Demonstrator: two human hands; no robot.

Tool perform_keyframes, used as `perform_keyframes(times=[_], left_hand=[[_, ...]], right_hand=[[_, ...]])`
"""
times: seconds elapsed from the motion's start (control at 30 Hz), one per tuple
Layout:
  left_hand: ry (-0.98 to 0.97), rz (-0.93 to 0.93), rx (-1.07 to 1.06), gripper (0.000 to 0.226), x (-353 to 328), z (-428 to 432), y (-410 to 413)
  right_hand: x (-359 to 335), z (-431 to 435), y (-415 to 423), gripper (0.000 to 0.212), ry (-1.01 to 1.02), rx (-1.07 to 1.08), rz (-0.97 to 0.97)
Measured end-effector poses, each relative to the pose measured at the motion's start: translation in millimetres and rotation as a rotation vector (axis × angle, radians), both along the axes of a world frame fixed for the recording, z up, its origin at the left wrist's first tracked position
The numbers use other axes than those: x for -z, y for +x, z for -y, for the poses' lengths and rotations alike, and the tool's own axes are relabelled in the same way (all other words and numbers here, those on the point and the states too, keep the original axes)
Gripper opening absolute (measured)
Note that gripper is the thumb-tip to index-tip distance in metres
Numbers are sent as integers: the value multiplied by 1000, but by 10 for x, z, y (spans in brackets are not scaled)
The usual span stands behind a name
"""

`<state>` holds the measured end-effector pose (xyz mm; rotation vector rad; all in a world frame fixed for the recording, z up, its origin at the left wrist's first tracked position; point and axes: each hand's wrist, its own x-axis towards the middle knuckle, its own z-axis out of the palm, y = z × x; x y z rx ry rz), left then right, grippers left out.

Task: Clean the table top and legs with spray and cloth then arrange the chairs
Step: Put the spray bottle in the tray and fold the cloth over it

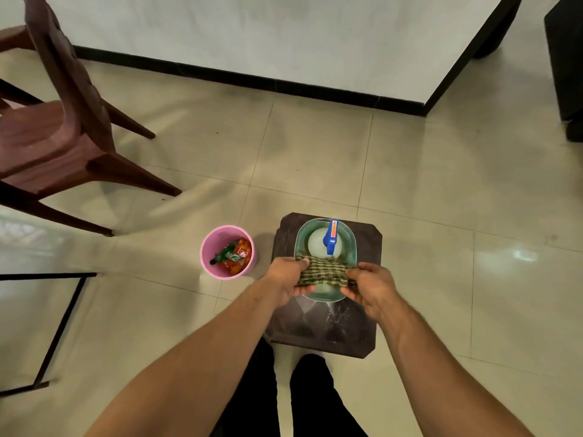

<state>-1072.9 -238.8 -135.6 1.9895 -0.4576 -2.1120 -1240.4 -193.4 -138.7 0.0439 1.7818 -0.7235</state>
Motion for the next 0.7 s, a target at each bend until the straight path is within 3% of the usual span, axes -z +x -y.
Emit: perform_keyframes(times=[0.27,0.5,0.57,0.7], left_hand=[[3,-4,-36,17,283,-239,-155],[-97,-52,-24,12,131,22,-222],[-92,-1,15,11,190,17,-176],[-68,274,231,20,450,-229,-29]], right_hand=[[301,-294,23,32,70,92,-48],[146,-118,-44,30,-75,108,-63],[197,-106,-21,31,-88,77,-84],[547,-295,147,34,-25,-45,-167]])
